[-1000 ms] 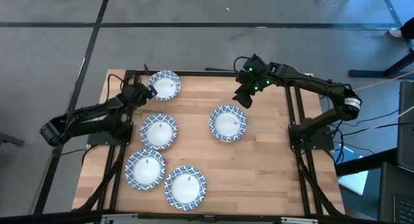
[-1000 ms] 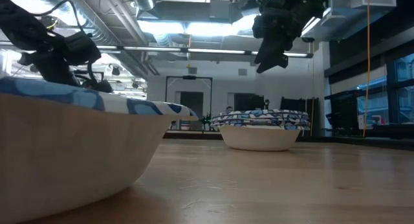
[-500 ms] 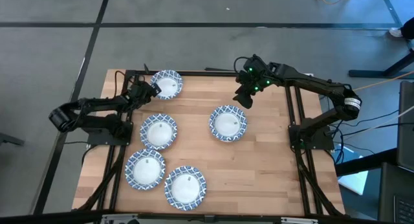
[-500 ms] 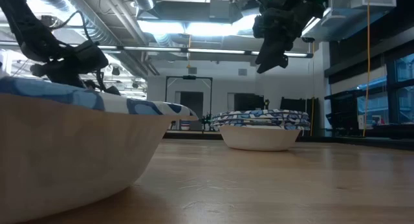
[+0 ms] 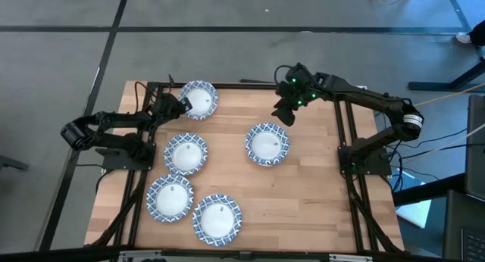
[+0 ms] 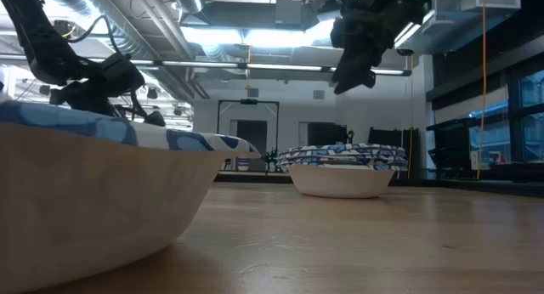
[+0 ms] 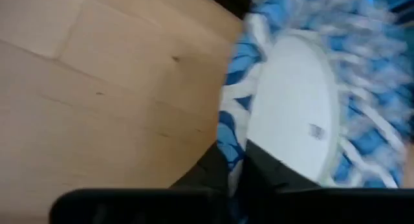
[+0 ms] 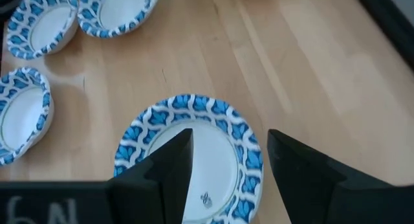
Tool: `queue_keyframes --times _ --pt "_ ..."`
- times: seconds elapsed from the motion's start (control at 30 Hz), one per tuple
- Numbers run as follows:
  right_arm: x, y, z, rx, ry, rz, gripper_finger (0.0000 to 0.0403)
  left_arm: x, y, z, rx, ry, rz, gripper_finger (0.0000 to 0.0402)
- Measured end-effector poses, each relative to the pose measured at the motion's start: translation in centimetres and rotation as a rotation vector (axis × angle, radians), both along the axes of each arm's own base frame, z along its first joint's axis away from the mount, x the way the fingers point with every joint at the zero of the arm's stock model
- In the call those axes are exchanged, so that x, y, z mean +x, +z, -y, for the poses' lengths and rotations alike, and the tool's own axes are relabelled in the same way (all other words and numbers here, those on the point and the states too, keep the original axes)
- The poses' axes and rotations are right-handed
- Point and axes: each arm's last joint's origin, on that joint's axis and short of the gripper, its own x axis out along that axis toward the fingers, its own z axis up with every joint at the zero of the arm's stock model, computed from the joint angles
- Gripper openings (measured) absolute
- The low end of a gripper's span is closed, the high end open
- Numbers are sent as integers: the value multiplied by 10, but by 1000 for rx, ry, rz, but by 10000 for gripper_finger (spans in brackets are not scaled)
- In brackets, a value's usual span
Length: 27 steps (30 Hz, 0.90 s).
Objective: Nest bowls inside each other
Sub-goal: Stack the blue patterned bowl on top of the other blue patterned bowl
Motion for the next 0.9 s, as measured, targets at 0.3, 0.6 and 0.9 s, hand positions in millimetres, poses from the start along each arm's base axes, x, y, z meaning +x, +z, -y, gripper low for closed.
queue_keyframes --times 0.3,0.6,0.9 --pt "-12 27 -9 -16 46 142 198 4 4 -1 -10 -162 89 3" --pt "-58 35 -36 -40 -17 328 198 20 23 -3 137 -357 274 1" --pt "-96 3 -68 -23 -29 526 198 61 70 -1 270 -656 398 1"
